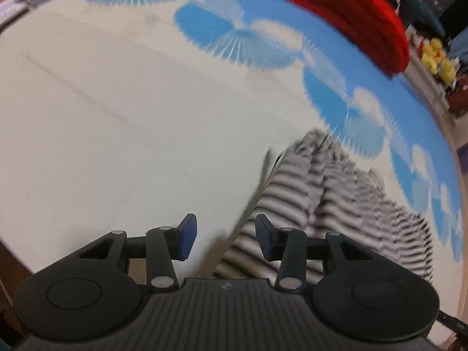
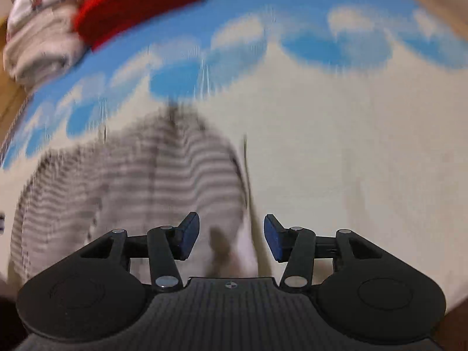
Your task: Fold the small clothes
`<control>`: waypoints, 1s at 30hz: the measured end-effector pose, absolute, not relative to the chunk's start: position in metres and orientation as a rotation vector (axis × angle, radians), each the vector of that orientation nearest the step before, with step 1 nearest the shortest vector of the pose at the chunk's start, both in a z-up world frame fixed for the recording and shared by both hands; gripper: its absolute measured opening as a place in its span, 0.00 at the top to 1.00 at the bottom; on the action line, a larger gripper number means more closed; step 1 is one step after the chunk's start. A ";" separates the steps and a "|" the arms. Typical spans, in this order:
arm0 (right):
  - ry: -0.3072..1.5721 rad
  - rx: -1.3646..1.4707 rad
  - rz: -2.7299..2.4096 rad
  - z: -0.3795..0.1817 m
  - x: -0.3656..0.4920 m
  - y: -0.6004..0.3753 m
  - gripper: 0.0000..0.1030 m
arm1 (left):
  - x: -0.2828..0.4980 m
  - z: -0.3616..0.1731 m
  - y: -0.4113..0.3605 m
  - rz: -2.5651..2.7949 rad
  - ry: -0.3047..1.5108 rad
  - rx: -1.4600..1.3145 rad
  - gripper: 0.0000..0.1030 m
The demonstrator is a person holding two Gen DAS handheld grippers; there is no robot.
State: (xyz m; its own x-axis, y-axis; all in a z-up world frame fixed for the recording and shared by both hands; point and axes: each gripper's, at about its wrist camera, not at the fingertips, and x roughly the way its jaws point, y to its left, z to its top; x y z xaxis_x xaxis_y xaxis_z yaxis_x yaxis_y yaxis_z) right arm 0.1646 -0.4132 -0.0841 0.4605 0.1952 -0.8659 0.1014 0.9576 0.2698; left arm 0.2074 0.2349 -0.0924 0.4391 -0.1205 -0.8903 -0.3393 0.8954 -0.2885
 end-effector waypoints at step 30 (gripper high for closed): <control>1.229 0.266 0.031 -0.115 0.149 -0.434 0.93 | 0.192 -0.118 0.225 0.022 1.330 -0.268 0.89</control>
